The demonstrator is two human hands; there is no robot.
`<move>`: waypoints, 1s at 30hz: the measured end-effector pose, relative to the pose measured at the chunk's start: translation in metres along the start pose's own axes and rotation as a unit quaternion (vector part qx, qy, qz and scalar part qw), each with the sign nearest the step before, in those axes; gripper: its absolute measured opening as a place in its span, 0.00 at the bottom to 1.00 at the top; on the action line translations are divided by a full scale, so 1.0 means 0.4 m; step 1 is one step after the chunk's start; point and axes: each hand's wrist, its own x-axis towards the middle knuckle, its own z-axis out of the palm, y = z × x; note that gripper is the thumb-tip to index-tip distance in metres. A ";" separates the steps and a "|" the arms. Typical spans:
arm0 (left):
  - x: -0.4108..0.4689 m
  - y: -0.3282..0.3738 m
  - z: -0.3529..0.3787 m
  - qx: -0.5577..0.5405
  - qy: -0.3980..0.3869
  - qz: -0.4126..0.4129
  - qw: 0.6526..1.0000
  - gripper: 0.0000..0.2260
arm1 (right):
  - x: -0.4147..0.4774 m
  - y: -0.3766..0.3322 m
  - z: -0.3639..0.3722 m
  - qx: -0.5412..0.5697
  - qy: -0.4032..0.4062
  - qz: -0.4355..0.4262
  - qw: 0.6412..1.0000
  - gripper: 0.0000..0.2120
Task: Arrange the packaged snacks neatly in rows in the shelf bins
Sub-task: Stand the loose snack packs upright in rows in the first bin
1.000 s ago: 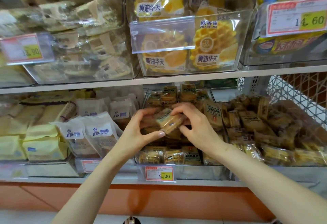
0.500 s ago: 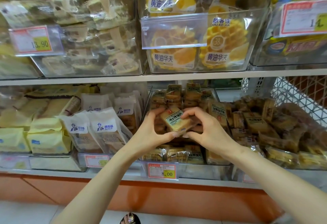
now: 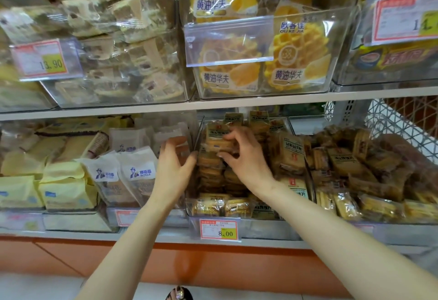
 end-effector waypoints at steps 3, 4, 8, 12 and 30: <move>-0.010 0.008 0.008 0.038 0.011 0.043 0.998 0.15 | 0.006 0.000 0.042 -0.070 -0.030 -0.023 0.997 0.16; -0.011 0.010 0.007 0.041 0.014 0.047 0.998 0.15 | 0.005 0.005 0.047 -0.093 -0.059 -0.024 0.994 0.16; -0.007 0.004 0.003 0.025 0.003 0.038 0.999 0.14 | 0.007 0.015 0.016 -0.086 -0.115 -0.026 0.989 0.20; -0.006 0.005 0.009 0.025 -0.006 0.049 0.998 0.13 | 0.000 0.010 -0.093 -0.084 -0.114 -0.037 0.989 0.22; 0.055 0.097 0.179 0.336 -0.189 0.352 0.853 0.14 | -0.125 0.197 -0.323 -0.172 -0.140 0.004 0.975 0.26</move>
